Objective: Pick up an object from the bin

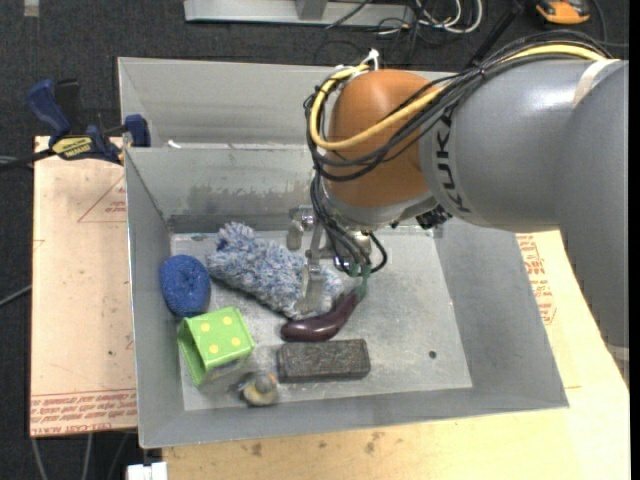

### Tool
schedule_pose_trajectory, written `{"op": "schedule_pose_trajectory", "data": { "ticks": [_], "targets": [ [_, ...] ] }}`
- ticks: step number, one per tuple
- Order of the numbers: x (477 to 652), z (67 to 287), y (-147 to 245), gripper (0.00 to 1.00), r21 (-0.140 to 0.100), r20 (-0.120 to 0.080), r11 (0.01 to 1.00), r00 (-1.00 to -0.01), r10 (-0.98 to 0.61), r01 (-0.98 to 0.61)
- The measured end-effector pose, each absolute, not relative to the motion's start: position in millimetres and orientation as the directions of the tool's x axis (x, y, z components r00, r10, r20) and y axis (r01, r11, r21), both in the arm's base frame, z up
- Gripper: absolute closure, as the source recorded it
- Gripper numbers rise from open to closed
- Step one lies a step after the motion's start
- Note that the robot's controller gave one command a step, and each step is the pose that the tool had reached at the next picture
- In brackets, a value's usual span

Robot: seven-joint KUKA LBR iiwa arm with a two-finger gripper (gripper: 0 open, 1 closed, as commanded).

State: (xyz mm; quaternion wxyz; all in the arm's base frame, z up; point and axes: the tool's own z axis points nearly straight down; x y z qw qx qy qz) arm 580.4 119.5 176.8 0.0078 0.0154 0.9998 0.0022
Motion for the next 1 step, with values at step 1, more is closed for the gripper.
{"op": "schedule_pose_trajectory", "data": {
  "ticks": [1],
  "targets": [
    [587.6, 123.9, 117.6, 0.00, 0.002, -0.005, 0.997, -0.997, 0.081, 0.081]
  ]
}}
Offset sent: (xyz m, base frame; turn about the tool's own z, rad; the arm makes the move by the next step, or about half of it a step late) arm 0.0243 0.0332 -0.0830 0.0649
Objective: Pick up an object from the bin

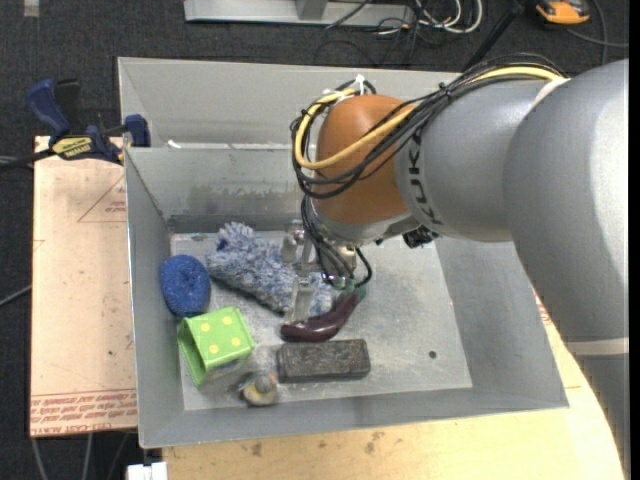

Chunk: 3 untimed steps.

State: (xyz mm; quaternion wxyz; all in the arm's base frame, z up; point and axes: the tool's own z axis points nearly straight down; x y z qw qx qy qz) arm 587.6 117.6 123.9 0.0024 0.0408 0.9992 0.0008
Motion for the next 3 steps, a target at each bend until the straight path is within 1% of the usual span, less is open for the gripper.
{"op": "schedule_pose_trajectory", "data": {
  "ticks": [1, 2, 3],
  "targets": [
    [605.8, 94.6, 153.0, 1.00, 0.001, -0.004, 0.995, -0.995, 0.095, 0.095],
    [605.8, 94.6, 153.0, 1.00, 0.002, -0.004, 0.995, -0.995, 0.096, 0.096],
    [603.4, 80.4, 161.5, 1.00, 0.000, -0.009, 0.995, -0.994, 0.104, 0.104]
  ]
}}
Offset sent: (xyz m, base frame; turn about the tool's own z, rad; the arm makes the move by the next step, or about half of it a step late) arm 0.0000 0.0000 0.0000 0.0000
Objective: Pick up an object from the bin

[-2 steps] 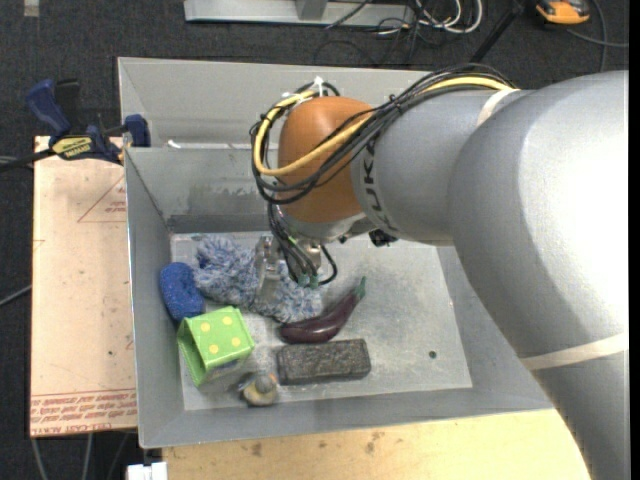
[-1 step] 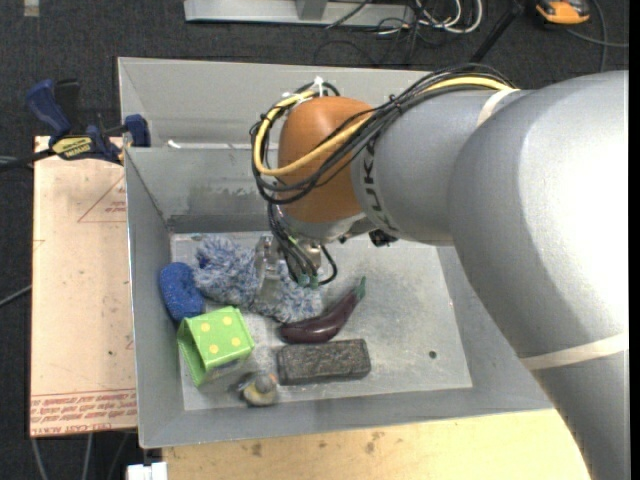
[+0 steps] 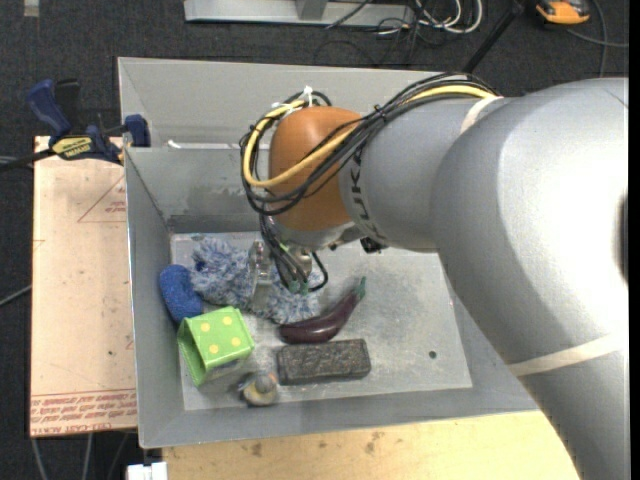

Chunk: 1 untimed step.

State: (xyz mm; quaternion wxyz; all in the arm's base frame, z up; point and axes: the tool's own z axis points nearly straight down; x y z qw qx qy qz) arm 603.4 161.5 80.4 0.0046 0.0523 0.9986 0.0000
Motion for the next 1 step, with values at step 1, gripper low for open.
{"op": "schedule_pose_trajectory", "data": {
  "ticks": [1],
  "targets": [
    [596.4, 95.7, 158.1, 1.00, 0.001, -0.004, 0.996, -0.996, 0.090, 0.090]
  ]
}}
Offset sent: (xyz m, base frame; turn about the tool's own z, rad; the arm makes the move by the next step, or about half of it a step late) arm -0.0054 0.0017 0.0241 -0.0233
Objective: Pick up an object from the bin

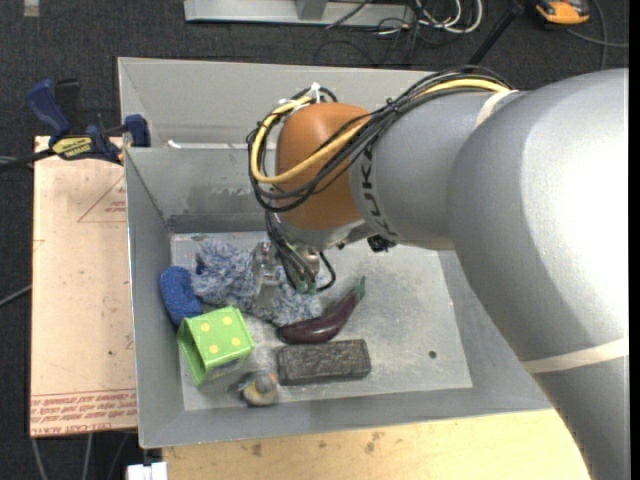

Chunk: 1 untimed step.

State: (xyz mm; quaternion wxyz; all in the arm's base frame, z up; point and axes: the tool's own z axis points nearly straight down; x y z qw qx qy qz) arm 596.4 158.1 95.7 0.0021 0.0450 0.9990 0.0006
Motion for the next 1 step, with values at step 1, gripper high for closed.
{"op": "schedule_pose_trajectory", "data": {
  "ticks": [1],
  "targets": [
    [598.4, 104.0, 163.6, 1.00, 0.001, -0.002, 0.997, -0.997, 0.081, 0.081]
  ]
}}
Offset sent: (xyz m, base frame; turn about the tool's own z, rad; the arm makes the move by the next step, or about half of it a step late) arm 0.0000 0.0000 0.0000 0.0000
